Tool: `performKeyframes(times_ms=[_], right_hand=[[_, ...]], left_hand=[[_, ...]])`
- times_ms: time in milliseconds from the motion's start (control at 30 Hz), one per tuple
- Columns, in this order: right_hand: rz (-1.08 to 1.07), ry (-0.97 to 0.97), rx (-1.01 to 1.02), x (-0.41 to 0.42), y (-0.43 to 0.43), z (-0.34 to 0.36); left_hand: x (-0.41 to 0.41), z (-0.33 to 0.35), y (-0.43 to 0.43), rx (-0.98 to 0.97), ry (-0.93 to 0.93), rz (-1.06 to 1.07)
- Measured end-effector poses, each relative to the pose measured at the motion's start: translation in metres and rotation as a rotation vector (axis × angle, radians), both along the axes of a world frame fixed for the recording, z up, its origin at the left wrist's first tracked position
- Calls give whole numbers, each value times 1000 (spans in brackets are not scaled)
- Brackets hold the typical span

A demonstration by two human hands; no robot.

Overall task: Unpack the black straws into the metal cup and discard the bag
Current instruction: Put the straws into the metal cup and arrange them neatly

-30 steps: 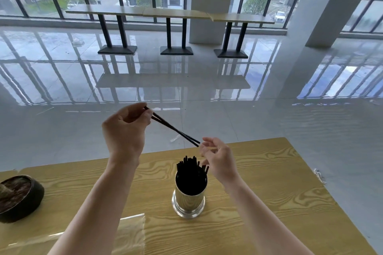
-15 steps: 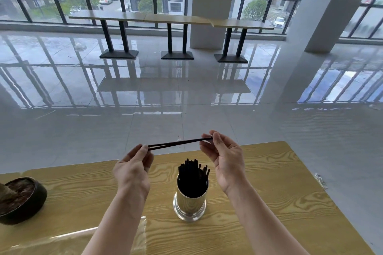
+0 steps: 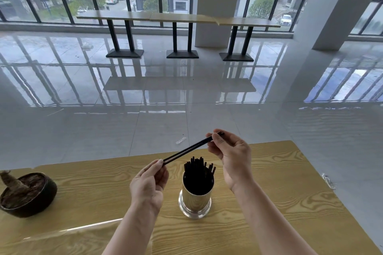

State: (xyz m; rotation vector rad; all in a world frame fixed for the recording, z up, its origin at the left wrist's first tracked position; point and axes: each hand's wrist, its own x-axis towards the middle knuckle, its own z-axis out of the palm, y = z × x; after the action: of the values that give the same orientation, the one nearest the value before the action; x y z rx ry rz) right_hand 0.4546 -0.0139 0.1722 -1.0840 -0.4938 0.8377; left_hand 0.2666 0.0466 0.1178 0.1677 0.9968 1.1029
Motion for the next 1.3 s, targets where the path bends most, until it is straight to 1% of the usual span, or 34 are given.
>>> performKeyframes(times_ms=[100,200,267,333,400,467,533,700,833,900,1000,1167,1300], right_hand=[[-11,-57,-8,4,-1,4],[-67,-242,-31,16,-4,13],[-93,-432,-54,28,-8,19],[-86,-618,-92,41,-15,22],[-47,-741,-146,45,-20,20],[-40,-854,-211,43,-22,12],[-42,-952,-265,37,-22,3],[59,-1082,-332,17,-11,-23],[125,-1173,-432,3,-1,-45],[129,-1204,-444,0,0,-52],[144,-1262,-437,-3,-1,-57],[134,-1424,-435,-5,-4,-66],[186,-1549,-489,-4,-6,-74]], left_hand=[[0,-4,-2,23,16,-67],[-4,-9,-5,68,119,-169],[-7,-15,-6,137,280,-226],[-5,-21,-9,231,521,-328],[-2,-26,-12,321,736,-432],[1,-29,-16,403,864,-515],[7,-31,-20,476,944,-573],[24,-28,-17,595,1089,-588],[24,-30,-11,576,1105,-551],[22,-32,-9,581,1121,-542],[24,-33,-4,623,1167,-525],[32,-33,4,710,1235,-531],[39,-32,10,747,1264,-549]])
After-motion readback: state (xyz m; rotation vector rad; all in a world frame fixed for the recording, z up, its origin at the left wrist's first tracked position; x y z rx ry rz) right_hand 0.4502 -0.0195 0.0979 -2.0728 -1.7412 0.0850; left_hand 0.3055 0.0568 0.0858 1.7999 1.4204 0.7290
